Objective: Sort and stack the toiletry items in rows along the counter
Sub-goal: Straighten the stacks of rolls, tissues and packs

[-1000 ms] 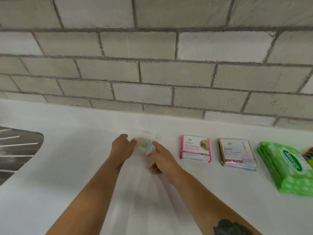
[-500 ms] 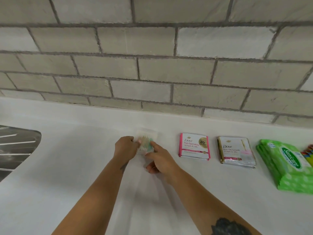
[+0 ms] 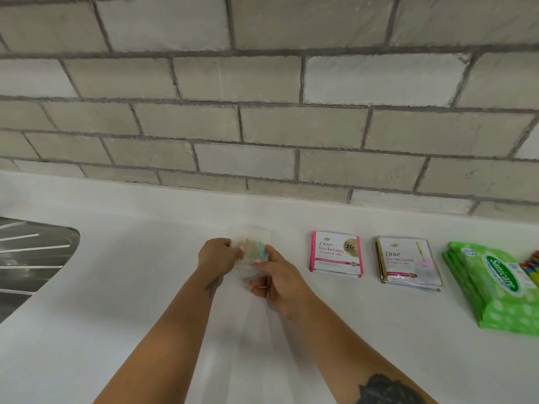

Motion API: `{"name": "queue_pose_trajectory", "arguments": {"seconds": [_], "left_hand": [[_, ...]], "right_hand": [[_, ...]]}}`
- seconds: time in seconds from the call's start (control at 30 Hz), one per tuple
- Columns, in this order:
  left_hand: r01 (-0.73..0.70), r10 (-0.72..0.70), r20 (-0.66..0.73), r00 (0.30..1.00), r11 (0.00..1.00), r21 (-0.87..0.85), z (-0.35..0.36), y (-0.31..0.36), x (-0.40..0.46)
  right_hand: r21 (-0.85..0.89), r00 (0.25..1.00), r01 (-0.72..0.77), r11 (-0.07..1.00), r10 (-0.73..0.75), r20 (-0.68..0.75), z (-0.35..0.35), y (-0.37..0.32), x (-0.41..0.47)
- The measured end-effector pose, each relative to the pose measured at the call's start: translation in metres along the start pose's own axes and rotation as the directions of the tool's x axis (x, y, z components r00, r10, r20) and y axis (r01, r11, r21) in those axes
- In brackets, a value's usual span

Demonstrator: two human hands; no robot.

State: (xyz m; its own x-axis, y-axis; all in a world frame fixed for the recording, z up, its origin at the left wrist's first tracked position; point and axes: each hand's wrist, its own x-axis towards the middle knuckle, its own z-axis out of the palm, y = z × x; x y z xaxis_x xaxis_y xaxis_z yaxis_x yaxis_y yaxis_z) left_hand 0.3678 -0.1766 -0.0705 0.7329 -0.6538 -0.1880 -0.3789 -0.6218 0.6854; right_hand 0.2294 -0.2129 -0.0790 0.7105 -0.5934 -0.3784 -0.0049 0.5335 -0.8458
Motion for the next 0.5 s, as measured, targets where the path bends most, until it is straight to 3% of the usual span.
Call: {"name": "queue_pose_trajectory", "arguments": {"seconds": [0.2,0.5], "left_hand": [[0.056,-0.049,0.039,0.998,0.975,-0.214,0.001,-0.011,0.003],[0.017,0.009,0.088,0.996,0.959,-0.284,0.017,0.010,-0.013]], "right_hand": [[0.031,0.999,0.016,0.999,-0.017,0.030,0.001,-0.002,-0.002],[0.060,0.999,0.052,0.997,-0.051,-0.014,-0.015,-0.008,-0.019]]}}
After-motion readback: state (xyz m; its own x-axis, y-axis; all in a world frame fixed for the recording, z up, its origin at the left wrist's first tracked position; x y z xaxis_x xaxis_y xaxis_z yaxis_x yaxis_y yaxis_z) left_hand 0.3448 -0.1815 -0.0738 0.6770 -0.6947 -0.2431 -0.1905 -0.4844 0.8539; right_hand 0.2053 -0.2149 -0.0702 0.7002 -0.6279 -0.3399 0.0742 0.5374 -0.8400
